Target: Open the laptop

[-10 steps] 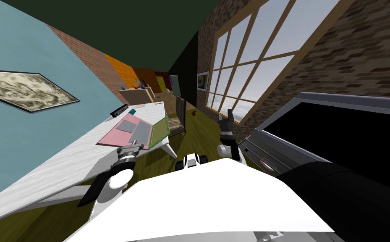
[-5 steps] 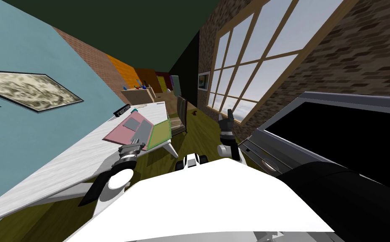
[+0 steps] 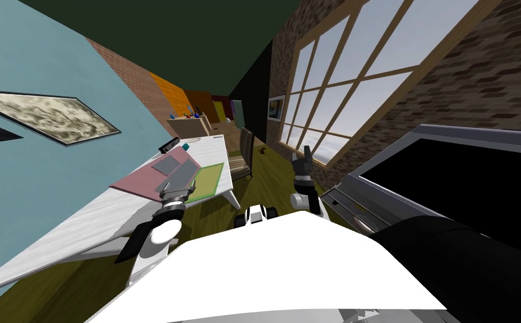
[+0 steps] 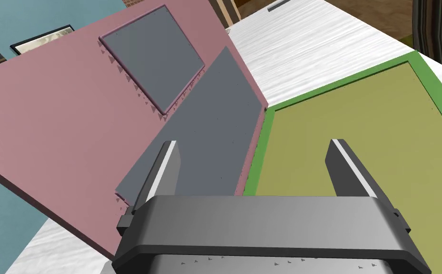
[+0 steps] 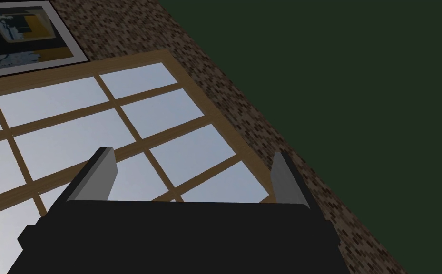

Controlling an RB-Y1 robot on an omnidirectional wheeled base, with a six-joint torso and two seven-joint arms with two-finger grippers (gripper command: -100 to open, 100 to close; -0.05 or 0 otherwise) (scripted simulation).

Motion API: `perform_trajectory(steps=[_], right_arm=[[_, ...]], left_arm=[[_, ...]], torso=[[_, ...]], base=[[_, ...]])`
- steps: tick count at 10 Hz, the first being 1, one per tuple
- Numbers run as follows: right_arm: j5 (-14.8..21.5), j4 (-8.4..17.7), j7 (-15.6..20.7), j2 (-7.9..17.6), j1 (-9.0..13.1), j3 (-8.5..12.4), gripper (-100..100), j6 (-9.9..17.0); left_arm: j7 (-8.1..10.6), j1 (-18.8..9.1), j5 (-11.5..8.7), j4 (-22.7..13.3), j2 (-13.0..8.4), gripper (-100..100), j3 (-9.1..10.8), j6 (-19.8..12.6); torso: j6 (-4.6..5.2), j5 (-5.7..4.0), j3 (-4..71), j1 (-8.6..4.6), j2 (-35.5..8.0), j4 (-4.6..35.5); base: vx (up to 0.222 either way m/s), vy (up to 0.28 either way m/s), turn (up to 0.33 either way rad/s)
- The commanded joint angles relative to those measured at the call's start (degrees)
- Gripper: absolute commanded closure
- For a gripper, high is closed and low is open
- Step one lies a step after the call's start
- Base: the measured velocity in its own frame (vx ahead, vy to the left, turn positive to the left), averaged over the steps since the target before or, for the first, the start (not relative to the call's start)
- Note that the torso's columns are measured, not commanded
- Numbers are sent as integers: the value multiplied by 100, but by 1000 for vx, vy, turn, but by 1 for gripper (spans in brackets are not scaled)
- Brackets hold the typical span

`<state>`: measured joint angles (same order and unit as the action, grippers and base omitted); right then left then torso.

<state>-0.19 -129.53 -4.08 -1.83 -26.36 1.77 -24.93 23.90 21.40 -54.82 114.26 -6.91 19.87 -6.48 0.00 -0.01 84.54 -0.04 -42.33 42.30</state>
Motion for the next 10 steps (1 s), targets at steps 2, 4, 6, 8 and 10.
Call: perform_trajectory(steps=[2, 4, 6, 8, 10], right_arm=[[0, 0, 0, 0, 0, 0, 0, 0], [0, 0, 0, 0, 0, 0, 0, 0], [0, 0, 0, 0, 0, 0, 0, 0], [0, 0, 0, 0, 0, 0, 0, 0], [0, 0, 0, -1, 0, -1, 0, 0]], left_arm=[[36, -200, 66, -216, -131, -100, -201, 362], [40, -361, 159, -434, -192, -100, -419, 688], [30, -457, 238, -593, -214, -100, -585, 916], [7, -541, 330, -761, -221, -100, -765, 1146], [-28, -612, 436, -939, -214, -100, -957, 1376]], torso=[[0, -1, 4, -4, 6, -2], [0, 1, 2, 4, 4, -1], [0, 2, 1, 6, 2, 0], [0, -1, 2, -3, 3, -1], [0, -1, 2, -2, 3, -1]], base=[[4, 35, 43], [-3, 44, 45], [-8, 44, 34], [-10, 23, 14], [-16, 8, 9]])
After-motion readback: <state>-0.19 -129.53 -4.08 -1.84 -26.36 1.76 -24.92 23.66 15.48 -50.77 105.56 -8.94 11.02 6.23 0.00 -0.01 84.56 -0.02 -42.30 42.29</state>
